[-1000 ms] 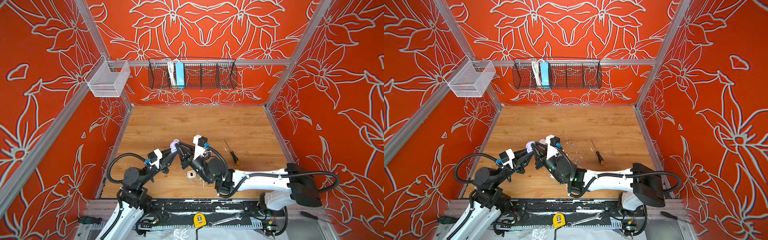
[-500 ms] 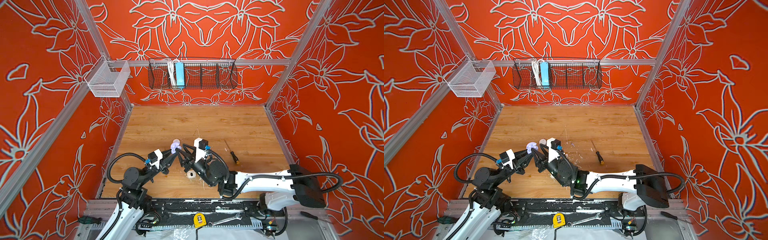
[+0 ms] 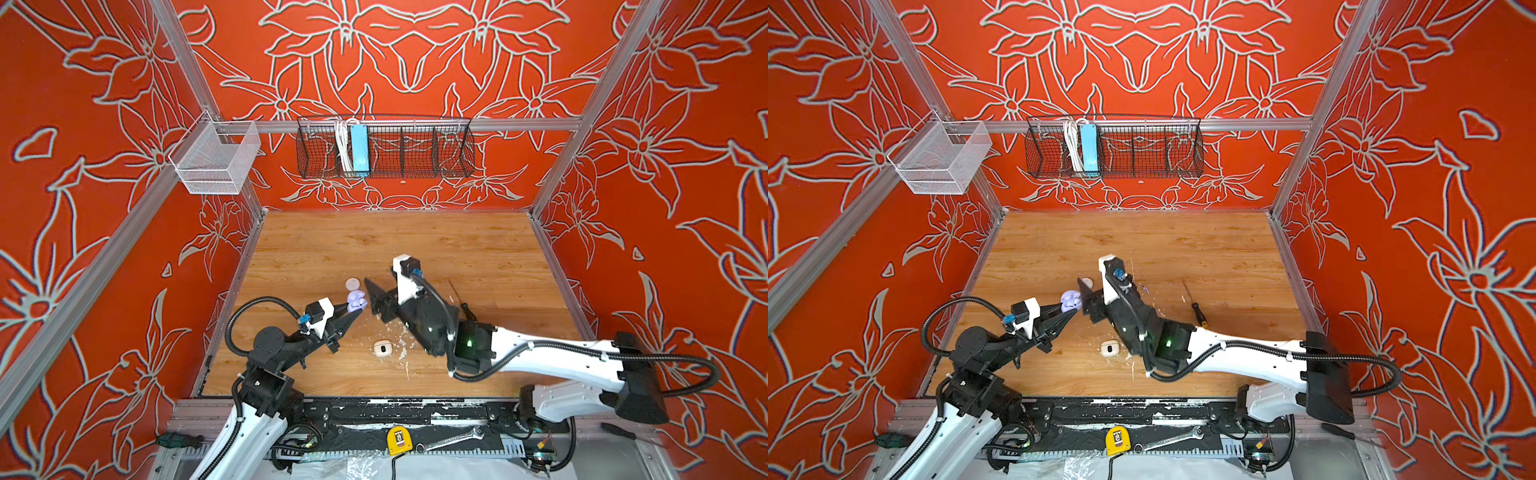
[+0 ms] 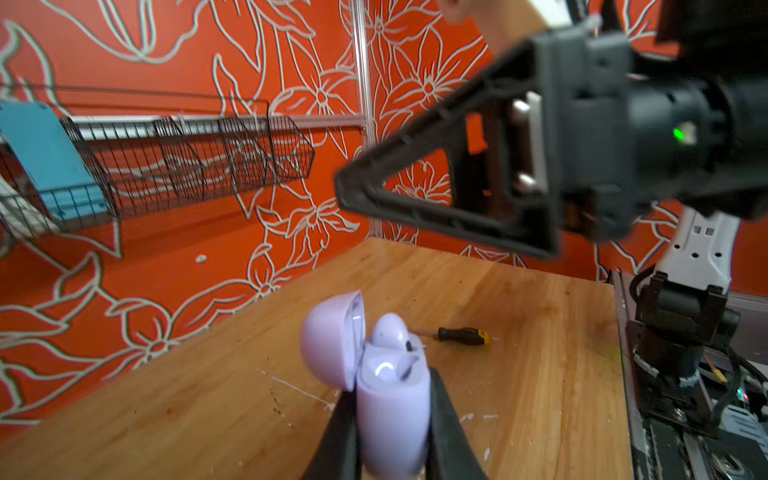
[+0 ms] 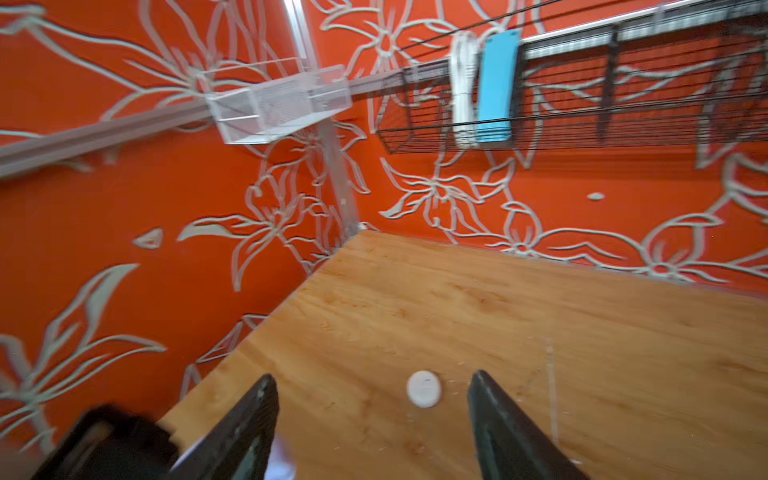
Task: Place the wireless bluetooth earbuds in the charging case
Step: 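Move the right gripper over the second lilac earbud on the table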
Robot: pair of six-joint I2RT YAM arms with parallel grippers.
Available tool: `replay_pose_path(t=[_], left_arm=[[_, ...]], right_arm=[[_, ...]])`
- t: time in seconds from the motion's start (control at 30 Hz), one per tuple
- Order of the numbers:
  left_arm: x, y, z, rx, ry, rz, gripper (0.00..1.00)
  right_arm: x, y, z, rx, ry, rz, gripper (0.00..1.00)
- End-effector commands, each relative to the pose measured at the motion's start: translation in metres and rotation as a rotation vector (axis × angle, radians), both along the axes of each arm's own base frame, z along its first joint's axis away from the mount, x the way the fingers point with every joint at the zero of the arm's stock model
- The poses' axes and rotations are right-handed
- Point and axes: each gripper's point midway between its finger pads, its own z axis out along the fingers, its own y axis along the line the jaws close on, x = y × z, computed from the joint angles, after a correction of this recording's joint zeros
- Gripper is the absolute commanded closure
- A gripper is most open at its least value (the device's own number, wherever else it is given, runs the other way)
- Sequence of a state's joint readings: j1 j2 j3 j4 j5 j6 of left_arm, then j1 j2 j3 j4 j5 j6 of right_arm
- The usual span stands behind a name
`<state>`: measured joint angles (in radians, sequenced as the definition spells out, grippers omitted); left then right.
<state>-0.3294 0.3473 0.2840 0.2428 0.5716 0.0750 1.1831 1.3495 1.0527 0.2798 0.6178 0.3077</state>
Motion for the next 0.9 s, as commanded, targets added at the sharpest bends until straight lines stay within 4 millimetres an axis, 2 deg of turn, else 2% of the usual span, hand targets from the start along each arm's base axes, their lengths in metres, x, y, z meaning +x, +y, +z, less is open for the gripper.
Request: replay_pose_path(t=[0.0, 0.07, 0.13, 0.2, 0.3, 0.4, 0.53, 0.67, 0.8, 0.87], left_arm=[[0.012, 0.002, -0.028, 0.034, 0.099, 0.038, 1.0], [0.018, 0.005, -0.043, 0.046, 0.14, 0.072, 1.0], [0.022, 0.007, -0.057, 0.063, 0.17, 0.095, 1.0], [0.025, 0.011, -0.068, 0.068, 0.186, 0.122, 1.0], [0.027, 0.014, -0.081, 0.067, 0.18, 0.146, 1.0], [0.028, 0.015, -0.089, 0.061, 0.187, 0.155, 1.0], [0.026, 0.015, -0.098, 0.055, 0.215, 0.149, 1.0], [0.026, 0.017, -0.107, 0.038, 0.226, 0.16, 1.0], [0.024, 0.018, -0.106, 0.031, 0.218, 0.165, 1.0], [0.022, 0.019, -0.105, 0.028, 0.213, 0.167, 1.0]], right_arm=[[0.045, -0.052, -0.083, -0.188, 0.212, -0.123, 0.25], [0.069, -0.075, -0.109, -0.212, 0.315, -0.176, 0.25], [0.087, -0.083, -0.136, -0.273, 0.415, -0.165, 0.23], [0.098, -0.08, -0.165, -0.323, 0.522, -0.115, 0.22], [0.106, -0.064, -0.207, -0.375, 0.671, -0.004, 0.24], [0.113, -0.061, -0.238, -0.43, 0.758, 0.033, 0.24], [0.125, -0.071, -0.255, -0.454, 0.81, 0.001, 0.25], [0.125, -0.075, -0.267, -0.478, 0.839, -0.009, 0.26], [0.122, -0.079, -0.283, -0.524, 0.884, -0.017, 0.32], [0.121, -0.082, -0.29, -0.547, 0.893, -0.032, 0.38]])
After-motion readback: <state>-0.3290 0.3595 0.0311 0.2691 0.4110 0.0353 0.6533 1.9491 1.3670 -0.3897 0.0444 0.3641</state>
